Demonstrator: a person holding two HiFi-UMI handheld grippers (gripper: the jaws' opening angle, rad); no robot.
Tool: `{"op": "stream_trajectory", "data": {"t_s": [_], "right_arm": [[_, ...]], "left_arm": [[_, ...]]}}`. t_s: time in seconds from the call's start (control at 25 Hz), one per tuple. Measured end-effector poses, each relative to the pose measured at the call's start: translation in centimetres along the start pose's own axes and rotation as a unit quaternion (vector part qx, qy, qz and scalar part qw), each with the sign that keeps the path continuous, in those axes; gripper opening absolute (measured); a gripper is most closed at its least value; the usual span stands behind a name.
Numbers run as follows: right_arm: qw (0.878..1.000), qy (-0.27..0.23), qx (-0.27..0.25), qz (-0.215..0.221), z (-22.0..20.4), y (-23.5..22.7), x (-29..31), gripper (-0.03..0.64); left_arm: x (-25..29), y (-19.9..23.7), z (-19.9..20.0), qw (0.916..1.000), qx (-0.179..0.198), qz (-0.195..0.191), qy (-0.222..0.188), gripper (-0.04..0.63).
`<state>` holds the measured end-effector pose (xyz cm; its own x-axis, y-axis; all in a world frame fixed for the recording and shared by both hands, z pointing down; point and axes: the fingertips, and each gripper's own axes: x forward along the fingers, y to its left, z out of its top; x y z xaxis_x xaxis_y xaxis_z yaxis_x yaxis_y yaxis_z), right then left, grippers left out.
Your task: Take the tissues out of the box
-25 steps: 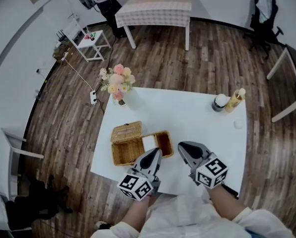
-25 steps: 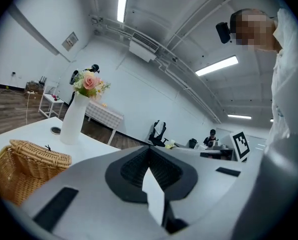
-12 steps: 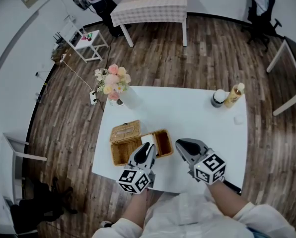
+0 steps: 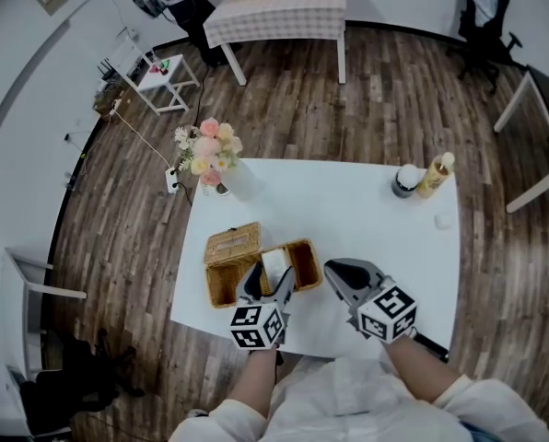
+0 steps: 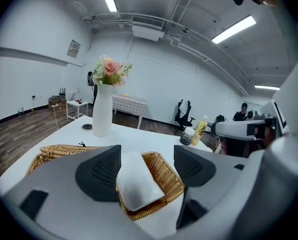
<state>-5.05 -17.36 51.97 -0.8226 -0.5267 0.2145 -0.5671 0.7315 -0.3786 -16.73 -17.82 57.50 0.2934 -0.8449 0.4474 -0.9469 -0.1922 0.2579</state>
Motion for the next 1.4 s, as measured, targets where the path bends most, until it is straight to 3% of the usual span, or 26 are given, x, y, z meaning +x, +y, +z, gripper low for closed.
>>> {"op": "stream_trajectory", "data": {"t_s": [0.48,0.88,1.4], "right_arm": [[1.0,0.003,0.008,-0.011,-0.2,-0.9,-0.5,0.035],[1.0,0.007,0.013,-0.016,-0.3,-1.3,-0.8,0.035],[0.999,0.008,0.023,-0.023,-0.5,-1.6,-1.2,0.035]], "left_arm": [[2.1,1.5,-2.8,0.9947,0.003,0.062,0.083,0.368],[3.2,2.8,-4.9,0.9859,-0.01,0.099,0.135,0.368],[3.4,2.8,-5.7,0.979,0.005,0.111,0.171,0.3]]}}
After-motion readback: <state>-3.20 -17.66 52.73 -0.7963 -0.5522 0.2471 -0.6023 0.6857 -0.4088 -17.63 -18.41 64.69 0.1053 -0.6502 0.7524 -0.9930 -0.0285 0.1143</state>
